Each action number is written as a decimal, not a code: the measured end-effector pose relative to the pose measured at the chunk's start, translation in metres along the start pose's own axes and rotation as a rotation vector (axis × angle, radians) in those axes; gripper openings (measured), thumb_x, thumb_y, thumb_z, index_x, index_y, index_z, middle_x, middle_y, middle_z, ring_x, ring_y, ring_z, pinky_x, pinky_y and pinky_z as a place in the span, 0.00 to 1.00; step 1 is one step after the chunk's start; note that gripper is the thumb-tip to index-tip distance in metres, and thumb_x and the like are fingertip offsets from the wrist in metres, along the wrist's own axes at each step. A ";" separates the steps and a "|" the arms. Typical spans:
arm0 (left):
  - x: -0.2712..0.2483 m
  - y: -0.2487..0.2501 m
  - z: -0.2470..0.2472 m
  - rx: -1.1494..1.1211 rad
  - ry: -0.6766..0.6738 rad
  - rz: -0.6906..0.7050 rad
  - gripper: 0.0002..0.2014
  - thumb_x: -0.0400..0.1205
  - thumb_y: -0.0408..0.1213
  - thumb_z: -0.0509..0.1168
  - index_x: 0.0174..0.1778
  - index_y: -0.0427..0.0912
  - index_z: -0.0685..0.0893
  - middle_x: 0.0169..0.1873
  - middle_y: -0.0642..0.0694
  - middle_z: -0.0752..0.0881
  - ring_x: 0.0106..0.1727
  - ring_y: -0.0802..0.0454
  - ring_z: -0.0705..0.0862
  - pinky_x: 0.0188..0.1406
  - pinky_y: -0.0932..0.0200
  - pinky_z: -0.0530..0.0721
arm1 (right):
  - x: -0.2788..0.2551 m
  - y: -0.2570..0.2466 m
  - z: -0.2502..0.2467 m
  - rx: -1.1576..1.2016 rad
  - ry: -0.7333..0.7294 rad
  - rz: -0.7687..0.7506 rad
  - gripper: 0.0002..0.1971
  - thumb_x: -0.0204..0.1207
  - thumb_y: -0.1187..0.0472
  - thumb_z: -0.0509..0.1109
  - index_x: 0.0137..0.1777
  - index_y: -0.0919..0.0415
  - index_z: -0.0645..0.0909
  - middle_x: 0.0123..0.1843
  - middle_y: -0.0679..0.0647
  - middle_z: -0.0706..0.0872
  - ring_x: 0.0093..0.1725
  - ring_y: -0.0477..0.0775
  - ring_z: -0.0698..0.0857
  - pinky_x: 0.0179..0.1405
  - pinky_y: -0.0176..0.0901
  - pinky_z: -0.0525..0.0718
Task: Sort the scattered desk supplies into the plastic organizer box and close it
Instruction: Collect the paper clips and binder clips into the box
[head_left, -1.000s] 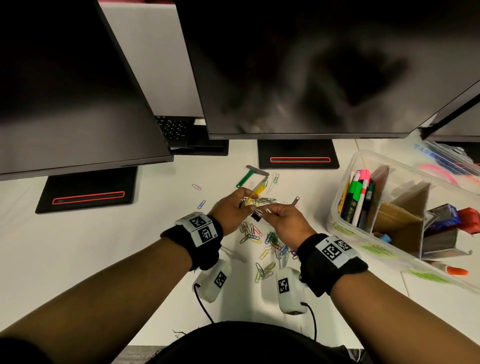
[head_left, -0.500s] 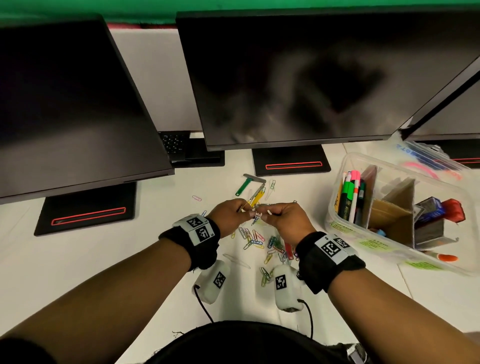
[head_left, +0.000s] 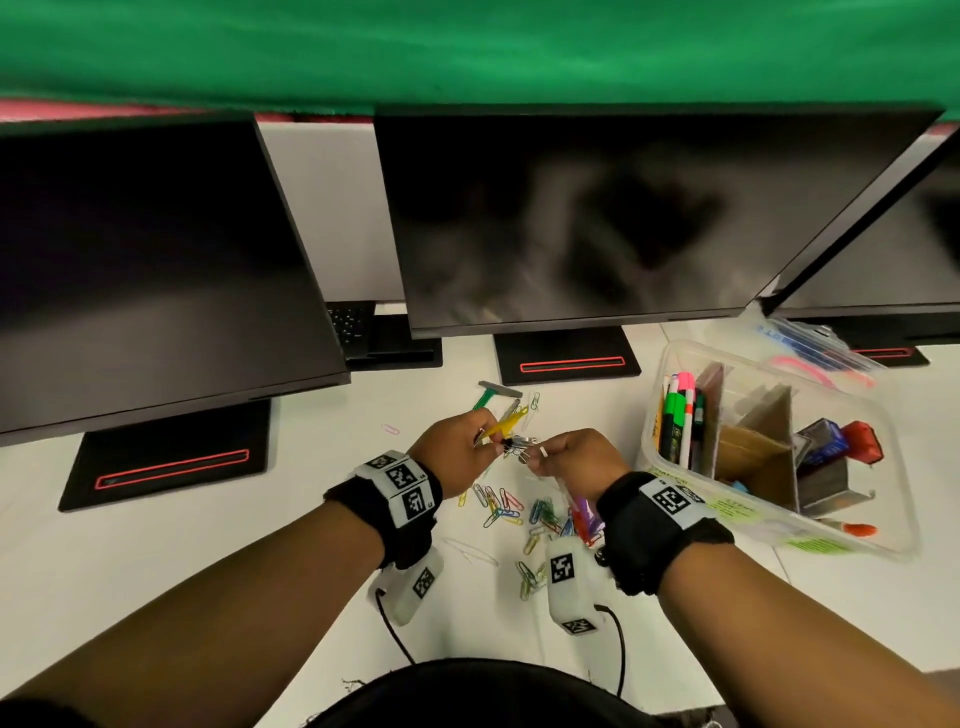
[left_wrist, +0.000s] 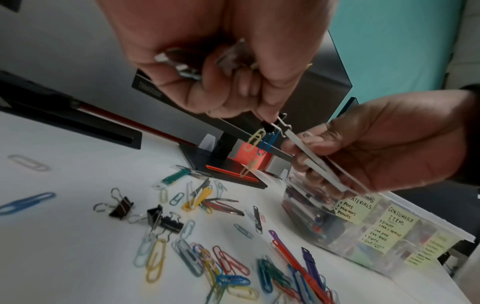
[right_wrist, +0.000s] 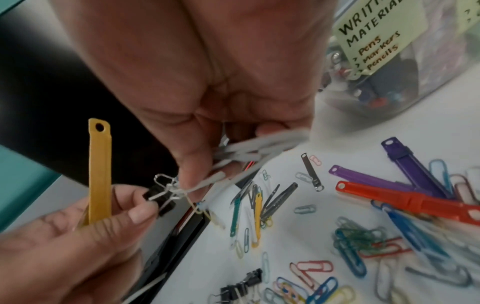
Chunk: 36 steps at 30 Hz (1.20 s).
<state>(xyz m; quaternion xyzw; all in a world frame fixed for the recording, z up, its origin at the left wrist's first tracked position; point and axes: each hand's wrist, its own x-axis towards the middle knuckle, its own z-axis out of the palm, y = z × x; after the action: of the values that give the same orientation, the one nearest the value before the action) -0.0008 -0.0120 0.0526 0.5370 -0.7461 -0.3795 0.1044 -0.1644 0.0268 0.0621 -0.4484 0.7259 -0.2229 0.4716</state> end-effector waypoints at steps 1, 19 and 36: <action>0.000 0.001 -0.002 0.000 -0.003 0.008 0.06 0.82 0.42 0.63 0.51 0.44 0.80 0.27 0.53 0.72 0.33 0.50 0.72 0.29 0.62 0.70 | -0.001 -0.003 -0.002 0.059 0.016 0.027 0.07 0.72 0.68 0.73 0.48 0.68 0.88 0.32 0.51 0.83 0.32 0.45 0.76 0.31 0.33 0.71; -0.001 -0.008 0.009 0.001 -0.118 0.131 0.08 0.82 0.39 0.62 0.53 0.42 0.81 0.32 0.46 0.77 0.30 0.50 0.72 0.30 0.61 0.72 | 0.005 -0.014 0.000 0.632 0.222 0.153 0.05 0.78 0.71 0.65 0.42 0.67 0.82 0.31 0.59 0.80 0.31 0.54 0.78 0.30 0.41 0.78; 0.026 0.008 0.035 0.123 -0.059 -0.031 0.05 0.82 0.41 0.62 0.43 0.45 0.76 0.35 0.46 0.80 0.40 0.45 0.79 0.38 0.60 0.74 | -0.002 0.006 -0.059 0.054 0.108 -0.021 0.18 0.77 0.69 0.62 0.25 0.57 0.74 0.23 0.51 0.74 0.24 0.48 0.71 0.22 0.34 0.64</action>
<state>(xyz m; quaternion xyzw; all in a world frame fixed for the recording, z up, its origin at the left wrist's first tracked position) -0.0365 -0.0178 0.0277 0.5425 -0.7624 -0.3502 0.0434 -0.2184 0.0252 0.0854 -0.4302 0.7394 -0.2712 0.4412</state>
